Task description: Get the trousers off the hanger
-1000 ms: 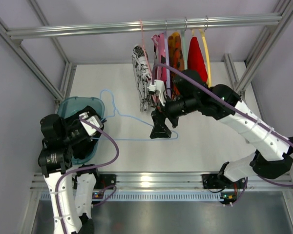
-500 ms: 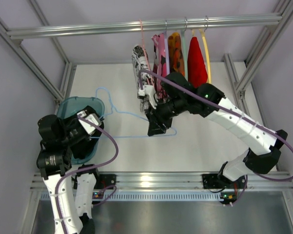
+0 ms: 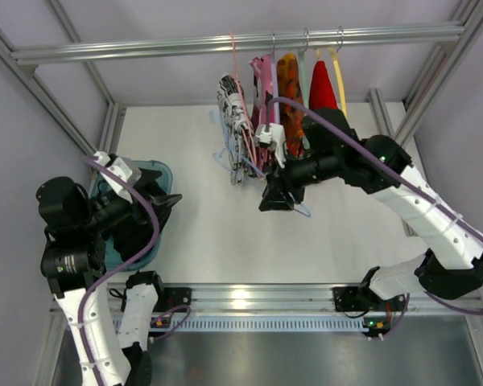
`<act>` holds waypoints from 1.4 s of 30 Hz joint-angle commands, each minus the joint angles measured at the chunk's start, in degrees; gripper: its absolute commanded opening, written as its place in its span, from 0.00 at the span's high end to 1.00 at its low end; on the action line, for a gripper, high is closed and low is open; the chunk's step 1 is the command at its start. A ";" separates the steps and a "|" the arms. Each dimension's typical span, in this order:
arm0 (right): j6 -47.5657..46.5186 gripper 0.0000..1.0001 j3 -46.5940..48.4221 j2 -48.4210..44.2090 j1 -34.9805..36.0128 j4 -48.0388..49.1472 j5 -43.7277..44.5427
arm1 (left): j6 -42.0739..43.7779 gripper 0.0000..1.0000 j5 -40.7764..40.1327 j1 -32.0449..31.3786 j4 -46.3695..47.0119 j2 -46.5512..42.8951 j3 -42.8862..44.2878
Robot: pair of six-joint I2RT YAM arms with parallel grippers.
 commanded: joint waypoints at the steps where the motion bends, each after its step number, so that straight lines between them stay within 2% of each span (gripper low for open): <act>1: 0.74 1.00 -1.19 -4.88 -3.73 2.26 -4.71 | -16.16 0.25 3.41 0.05 4.59 2.66 6.32; 4: 1.71 1.00 -3.30 -7.17 -6.28 3.41 -8.22 | -16.98 0.25 4.30 -0.04 5.48 3.55 8.26; 9: 2.76 1.00 -3.75 -9.71 -7.77 4.37 -11.30 | -13.38 0.25 2.54 0.05 5.57 1.79 5.80; 16: 3.11 1.00 2.74 -15.07 -13.22 3.60 -18.16 | -12.58 0.24 1.66 0.05 5.57 1.88 7.20; 20: 2.50 1.00 3.11 -21.91 -16.56 2.71 -17.90 | -14.77 0.23 0.52 0.05 5.92 4.15 9.84; 26: 7.84 1.00 1.53 -32.82 -25.43 5.16 -15.01 | -24.00 0.21 -0.45 -0.04 12.85 5.04 9.67; 29: 10.74 1.00 1.26 -38.27 -31.14 6.22 -14.30 | -24.89 0.21 -0.45 0.05 13.30 6.09 10.11; 33: 15.67 1.00 -0.67 -43.73 -38.97 8.60 -19.04 | -24.01 0.21 -0.97 0.05 13.21 6.89 10.28; 34: 16.38 1.00 -0.50 -44.78 -39.85 7.81 -18.61 | -23.83 0.21 -1.15 -0.03 13.30 7.15 10.37; 42: 15.77 1.00 1.44 -49.18 -50.82 0.35 1.41 | -24.53 0.21 -1.94 -0.03 15.23 6.98 8.97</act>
